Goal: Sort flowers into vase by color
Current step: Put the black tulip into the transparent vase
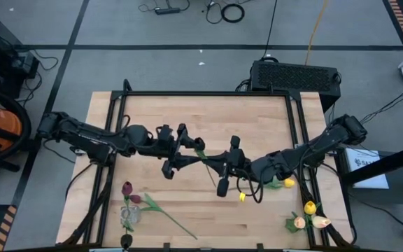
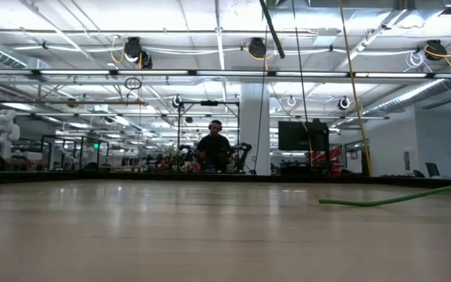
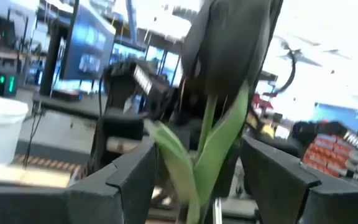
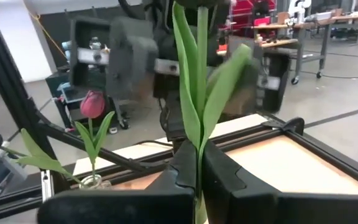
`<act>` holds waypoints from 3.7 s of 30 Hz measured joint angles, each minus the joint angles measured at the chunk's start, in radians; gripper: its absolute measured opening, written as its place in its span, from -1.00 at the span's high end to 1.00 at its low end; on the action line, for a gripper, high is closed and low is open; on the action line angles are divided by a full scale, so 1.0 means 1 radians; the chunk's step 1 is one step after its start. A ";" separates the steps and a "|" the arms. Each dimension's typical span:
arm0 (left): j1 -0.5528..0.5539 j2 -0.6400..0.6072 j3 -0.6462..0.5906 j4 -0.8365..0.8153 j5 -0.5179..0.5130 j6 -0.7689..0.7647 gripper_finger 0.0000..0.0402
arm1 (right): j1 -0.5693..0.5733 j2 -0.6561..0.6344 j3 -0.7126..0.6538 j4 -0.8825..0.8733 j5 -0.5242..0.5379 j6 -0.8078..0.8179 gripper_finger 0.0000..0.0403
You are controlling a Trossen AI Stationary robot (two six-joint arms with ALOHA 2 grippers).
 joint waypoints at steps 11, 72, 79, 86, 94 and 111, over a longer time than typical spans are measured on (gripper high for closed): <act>0.000 0.004 0.000 -0.020 -0.001 -0.006 -0.07 | -0.030 0.000 0.000 -0.004 -0.004 0.041 1.00; -0.211 -0.506 0.493 -1.595 -0.450 -0.035 0.99 | -0.031 -0.166 0.000 -0.453 0.005 0.334 -0.21; -0.316 -0.624 0.491 -1.619 -0.417 0.047 0.99 | -0.036 -0.166 0.000 -0.453 0.005 0.384 -0.21; -0.336 -0.807 0.444 -1.617 -0.219 0.071 0.99 | -0.051 -0.166 0.000 -0.453 0.010 0.452 -0.17; -0.335 -0.950 0.384 -1.679 -0.227 0.096 0.99 | -0.065 -0.139 0.000 -0.468 0.082 0.549 -0.11; -0.335 -0.973 0.165 -1.469 -0.012 -0.033 0.99 | -0.071 -0.097 0.000 -0.733 -0.033 0.802 -0.03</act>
